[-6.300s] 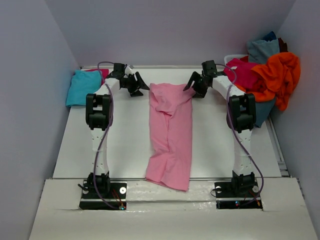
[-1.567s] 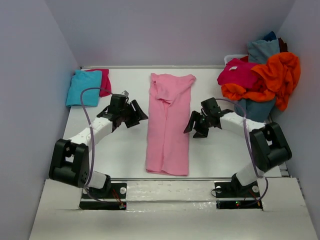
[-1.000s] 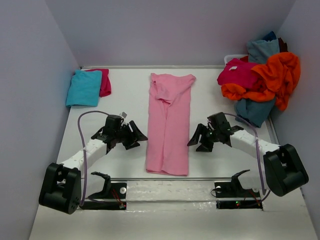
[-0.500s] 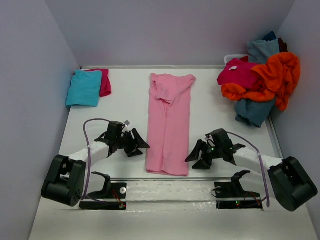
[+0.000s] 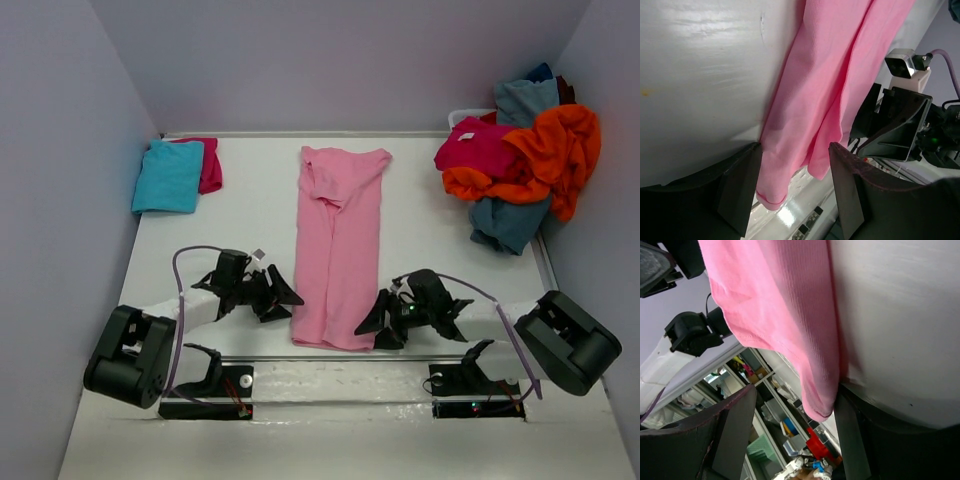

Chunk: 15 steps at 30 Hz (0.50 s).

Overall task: Fold and stack the t-shirts
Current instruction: Pick up the rectangle-folded T-shirt from the center of the board.

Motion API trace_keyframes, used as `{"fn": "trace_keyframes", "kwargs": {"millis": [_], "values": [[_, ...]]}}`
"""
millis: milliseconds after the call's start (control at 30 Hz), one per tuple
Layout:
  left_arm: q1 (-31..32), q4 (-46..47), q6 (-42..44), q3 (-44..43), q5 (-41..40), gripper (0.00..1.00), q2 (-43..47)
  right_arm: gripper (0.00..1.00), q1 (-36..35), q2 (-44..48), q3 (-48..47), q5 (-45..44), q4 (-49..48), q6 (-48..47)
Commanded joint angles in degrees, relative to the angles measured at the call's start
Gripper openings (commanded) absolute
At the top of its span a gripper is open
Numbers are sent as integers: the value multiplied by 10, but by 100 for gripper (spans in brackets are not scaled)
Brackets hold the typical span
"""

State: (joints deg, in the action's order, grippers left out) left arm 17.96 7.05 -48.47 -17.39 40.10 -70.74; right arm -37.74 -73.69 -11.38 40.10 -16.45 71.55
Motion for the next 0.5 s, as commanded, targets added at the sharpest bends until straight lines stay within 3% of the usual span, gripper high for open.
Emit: {"fn": "trace_keyframes", "kwargs": {"millis": [0,467], "values": [[14,-1,-11,26,12,69,16,68,-16,-9,45,-31,-43,53],[24,-153,-33,41,1,70,160,68,-21,59,57,-48,5,63]]}}
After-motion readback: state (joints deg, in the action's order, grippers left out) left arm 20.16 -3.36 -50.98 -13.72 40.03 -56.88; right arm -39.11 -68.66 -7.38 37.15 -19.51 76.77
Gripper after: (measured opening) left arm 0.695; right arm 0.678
